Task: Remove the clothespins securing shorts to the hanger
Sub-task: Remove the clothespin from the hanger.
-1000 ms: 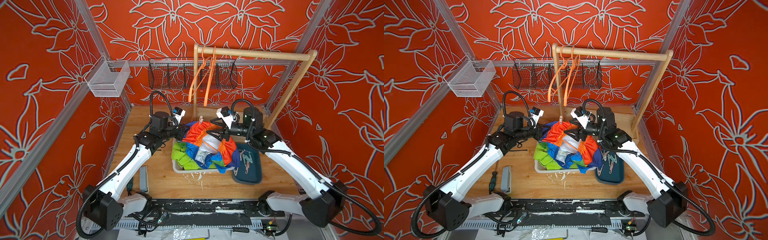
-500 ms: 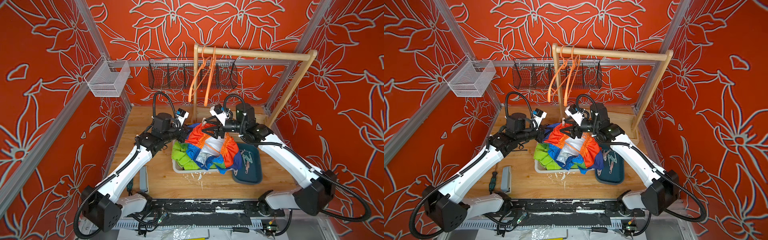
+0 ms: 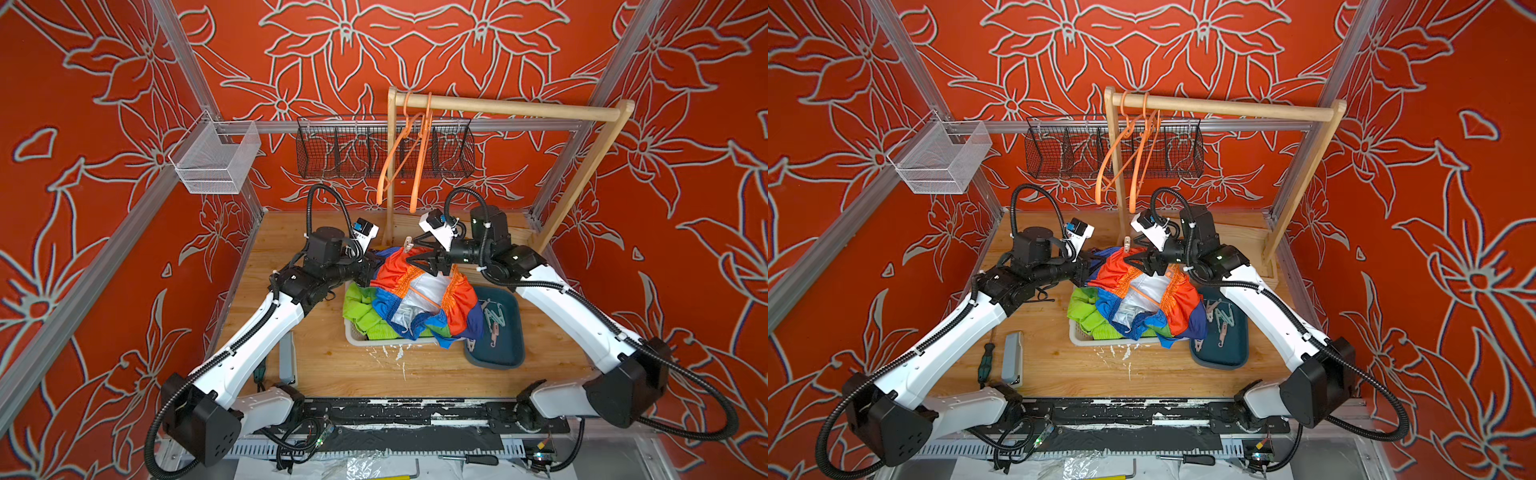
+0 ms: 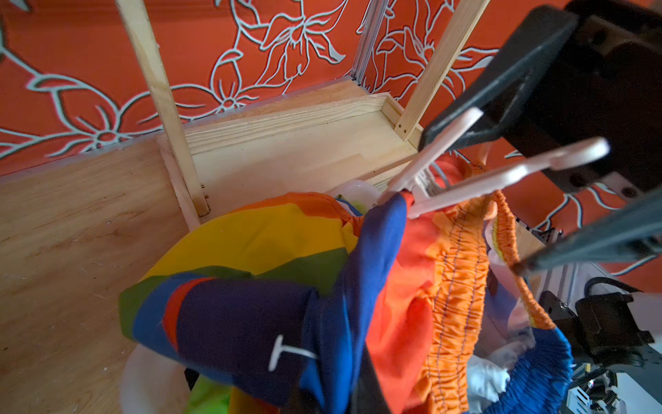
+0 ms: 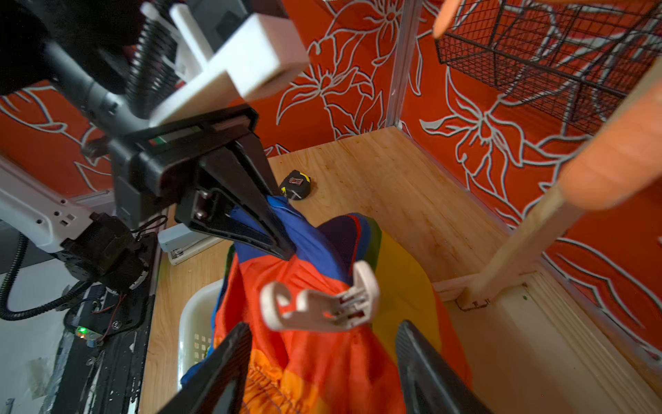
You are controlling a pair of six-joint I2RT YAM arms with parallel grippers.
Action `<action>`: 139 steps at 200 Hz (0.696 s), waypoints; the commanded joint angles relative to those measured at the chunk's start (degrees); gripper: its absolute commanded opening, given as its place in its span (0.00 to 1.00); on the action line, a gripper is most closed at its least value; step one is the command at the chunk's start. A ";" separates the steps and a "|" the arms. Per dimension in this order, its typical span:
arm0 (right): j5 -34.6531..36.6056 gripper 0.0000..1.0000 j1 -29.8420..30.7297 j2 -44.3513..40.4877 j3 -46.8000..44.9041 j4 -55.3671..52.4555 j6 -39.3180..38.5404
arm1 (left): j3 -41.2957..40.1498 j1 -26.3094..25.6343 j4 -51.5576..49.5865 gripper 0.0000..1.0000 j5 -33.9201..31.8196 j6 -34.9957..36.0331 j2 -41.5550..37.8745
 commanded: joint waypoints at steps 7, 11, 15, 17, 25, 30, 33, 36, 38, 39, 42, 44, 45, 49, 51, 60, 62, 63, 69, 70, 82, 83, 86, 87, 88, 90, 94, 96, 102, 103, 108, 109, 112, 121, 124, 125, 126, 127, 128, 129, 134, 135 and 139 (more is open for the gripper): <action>-0.34 0.66 -0.41 -0.40 2.43 0.34 -1.73 | -0.81 -1.65 -2.47 0.00 3.30 2.04 -0.45; -0.60 0.66 -0.49 -0.18 2.67 0.51 -1.62 | -0.71 -1.78 -2.66 0.00 3.29 2.21 -0.32; -0.85 0.66 -0.42 0.00 2.89 0.61 -1.61 | -0.62 -1.96 -2.84 0.00 3.29 2.37 -0.25; -0.96 0.66 -0.40 0.15 2.99 0.64 -1.60 | -0.62 -2.04 -2.88 0.00 3.34 2.46 -0.23; -1.29 0.66 -0.46 0.54 3.57 0.76 -1.56 | -0.53 -2.33 -3.11 0.00 3.30 2.66 -0.04; -1.58 0.66 -0.41 0.86 3.93 0.80 -1.56 | -0.53 -2.42 -3.16 0.00 3.38 2.67 0.16; -1.83 0.66 -0.46 0.99 4.19 0.77 -1.54 | -0.53 -2.43 -3.20 0.00 3.38 2.66 0.25; -2.08 0.66 -0.40 1.14 4.37 0.75 -1.58 | -0.45 -2.43 -3.24 0.00 3.46 2.72 0.29; -2.25 0.66 -0.44 1.25 4.55 0.76 -1.47 | -0.44 -2.43 -3.25 0.00 3.47 2.70 0.41; -2.34 0.66 -0.46 1.23 4.62 0.75 -1.49 | -0.44 -2.47 -3.25 0.00 3.47 2.68 0.45; -2.51 0.66 -0.40 1.36 4.69 0.82 -1.43 | -0.42 -2.43 -3.31 0.00 3.51 2.68 0.56; -2.62 0.66 -0.39 1.42 4.83 0.87 -1.38 | -0.37 -2.43 -3.38 0.00 3.55 2.73 0.57; -2.70 0.66 -0.39 1.48 4.89 0.89 -1.41 | -0.31 -2.43 -3.40 0.00 3.55 2.74 0.61; -2.86 0.66 -0.39 1.61 5.12 0.84 -1.27 | -0.27 -2.43 -3.50 0.00 3.56 2.80 0.72; -3.00 0.66 -0.39 1.63 5.20 0.88 -1.30 | -0.22 -2.51 -3.55 0.00 3.56 2.83 0.79; -3.43 0.66 -0.39 1.73 5.34 0.91 -1.15 | -0.09 -2.43 -3.60 0.00 3.65 2.84 0.96; -3.45 0.66 -0.39 1.79 5.36 1.00 -1.16 | -0.15 -2.43 -3.60 0.00 3.65 2.84 1.00; -3.42 0.66 -0.39 1.81 5.38 1.05 -1.16 | -0.16 -2.43 -3.60 0.00 3.65 2.84 1.01; -3.52 0.65 -0.39 1.82 5.32 1.08 -1.02 | -0.17 -2.43 -3.60 0.00 3.73 2.84 1.05; -3.55 0.65 -0.39 1.82 5.31 1.05 -1.01 | -0.17 -2.43 -3.60 0.00 3.73 2.84 1.03; -3.69 0.63 -0.46 2.07 5.53 0.66 -1.20 | -0.09 -2.43 -3.60 0.00 4.03 2.84 1.10; -3.72 0.63 -0.42 2.07 5.51 0.61 -1.23 | -0.09 -2.43 -3.60 0.00 4.06 2.84 1.10; -3.84 0.63 -0.44 2.14 5.53 0.57 -1.24 | -0.09 -2.43 -3.60 0.00 4.10 2.88 1.17; -3.84 0.62 -0.42 2.16 5.51 0.52 -1.24 | -0.09 -2.43 -3.60 0.00 4.14 2.91 1.18; -3.88 0.62 -0.40 2.16 5.50 0.50 -1.29 | -0.04 -2.43 -3.60 0.00 4.16 2.92 1.14; -3.85 0.62 -0.40 2.21 5.51 0.40 -1.33 | -0.01 -2.43 -3.60 0.00 4.17 2.86 1.11; -4.04 0.62 -0.39 2.36 5.61 0.17 -1.38 | 0.00 -2.43 -3.60 0.00 4.17 2.86 1.14; -4.06 0.62 -0.39 2.39 5.65 0.09 -1.35 | 0.00 -2.43 -3.60 0.00 4.17 2.84 1.15; -4.23 0.62 -0.39 2.51 5.60 -0.13 -1.50 | 0.00 -2.44 -3.60 0.00 4.25 2.93 1.13; -4.25 0.62 -0.39 2.52 5.59 -0.18 -1.51 | 0.00 -2.43 -3.60 0.00 4.26 2.97 1.12; -4.27 0.61 -0.44 2.59 5.58 -0.20 -1.52 | 0.05 -2.43 -3.69 0.00 4.30 3.01 1.13; -4.27 0.62 -0.46 2.64 5.53 -0.21 -1.52 | 0.07 -2.43 -3.69 0.00 4.33 3.02 1.16; -4.35 0.61 -0.40 2.67 5.47 -0.14 -1.51 | 0.09 -2.43 -3.75 0.00 4.35 3.08 1.11; -4.36 0.60 -0.39 2.78 5.39 0.19 -1.50 | 0.09 -2.43 -3.78 0.00 4.43 3.10 1.11; -4.36 0.59 -0.40 2.78 5.37 0.17 -1.51 | 0.16 -2.43 -3.78 0.00 4.46 3.10 1.17; -4.36 0.59 -0.44 2.78 5.39 0.19 -1.51 | 0.12 -2.43 -3.78 0.00 4.49 3.10 1.13; -4.36 0.59 -0.46 2.78 5.44 0.16 -1.51 | 0.15 -2.43 -3.82 0.00 4.51 3.10 1.12; -4.36 0.58 -0.43 2.83 5.42 0.14 -1.51 | 0.16 -2.47 -3.84 0.00 4.52 3.10 1.15; -4.36 0.58 -0.41 2.85 5.41 0.22 -1.47 | 0.17 -2.45 -3.85 0.00 4.52 3.10 1.17; -4.36 0.58 -0.40 2.86 5.45 0.26 -1.49 | 0.17 -2.44 -3.86 0.00 4.57 3.10 1.18; -4.36 0.57 -0.40 2.94 5.53 0.27 -1.40 | 0.18 -2.46 -3.91 0.00 4.65 3.10 1.34; -4.41 0.57 -0.39 2.90 5.55 0.33 -1.41 | 0.18 -2.44 -3.93 0.00 4.63 3.10 1.31; -4.45 0.56 -0.39 2.95 5.65 0.41 -1.36 | 0.22 -2.43 -3.95 0.00 4.74 3.10 1.33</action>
